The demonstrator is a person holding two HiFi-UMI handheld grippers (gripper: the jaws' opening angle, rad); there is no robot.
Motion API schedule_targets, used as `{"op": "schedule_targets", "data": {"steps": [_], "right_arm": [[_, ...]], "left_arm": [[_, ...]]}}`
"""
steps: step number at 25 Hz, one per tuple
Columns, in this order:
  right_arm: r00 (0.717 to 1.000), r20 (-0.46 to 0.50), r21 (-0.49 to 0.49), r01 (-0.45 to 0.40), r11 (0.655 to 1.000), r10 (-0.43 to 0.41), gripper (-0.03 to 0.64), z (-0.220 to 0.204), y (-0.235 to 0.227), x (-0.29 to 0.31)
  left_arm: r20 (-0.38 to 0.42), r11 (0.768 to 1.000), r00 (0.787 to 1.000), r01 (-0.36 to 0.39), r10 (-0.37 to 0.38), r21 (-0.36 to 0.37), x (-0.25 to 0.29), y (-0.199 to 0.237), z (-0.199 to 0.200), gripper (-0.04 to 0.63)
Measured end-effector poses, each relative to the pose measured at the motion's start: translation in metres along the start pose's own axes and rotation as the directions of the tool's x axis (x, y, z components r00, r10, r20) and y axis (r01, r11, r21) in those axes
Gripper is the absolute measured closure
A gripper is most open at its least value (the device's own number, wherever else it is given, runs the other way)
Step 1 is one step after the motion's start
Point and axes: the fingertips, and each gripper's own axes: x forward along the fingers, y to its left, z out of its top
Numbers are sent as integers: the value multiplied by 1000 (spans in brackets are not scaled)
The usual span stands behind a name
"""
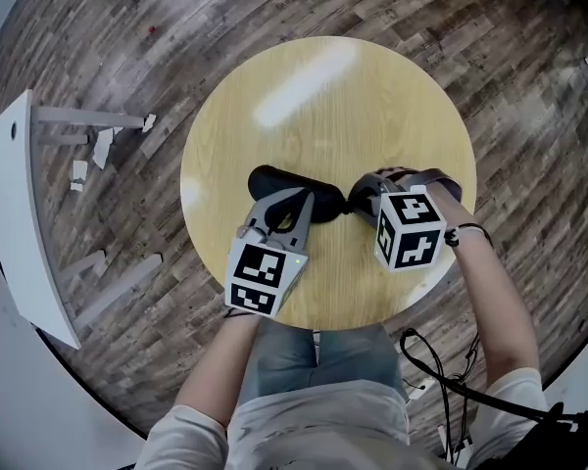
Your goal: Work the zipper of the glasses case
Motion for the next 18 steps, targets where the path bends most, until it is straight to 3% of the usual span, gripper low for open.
{"op": "schedule_targets", "data": {"steps": [4,7,11,15,18], "right_arm": [[998,5,105,56,993,-57,618,4,10,5],[993,28,238,105,965,-115,618,9,16,8],[983,63,413,133,901,-174,618,15,20,9],[970,46,528,180,830,-239,618,16,20,9],[955,12,617,225,754,-295,618,17,20,10]], "left_arm": [[0,1000,1000,4,-4,3,1,0,0,592],[0,1000,1000,8,-8,2,0,0,0,592],[4,1000,1000,16,-16,-1,-1,0,-1,592],[5,1000,1000,22,-22,-4,0,-1,0,592],[6,1000,1000,28,-28,0,-2,0,-1,592]]}}
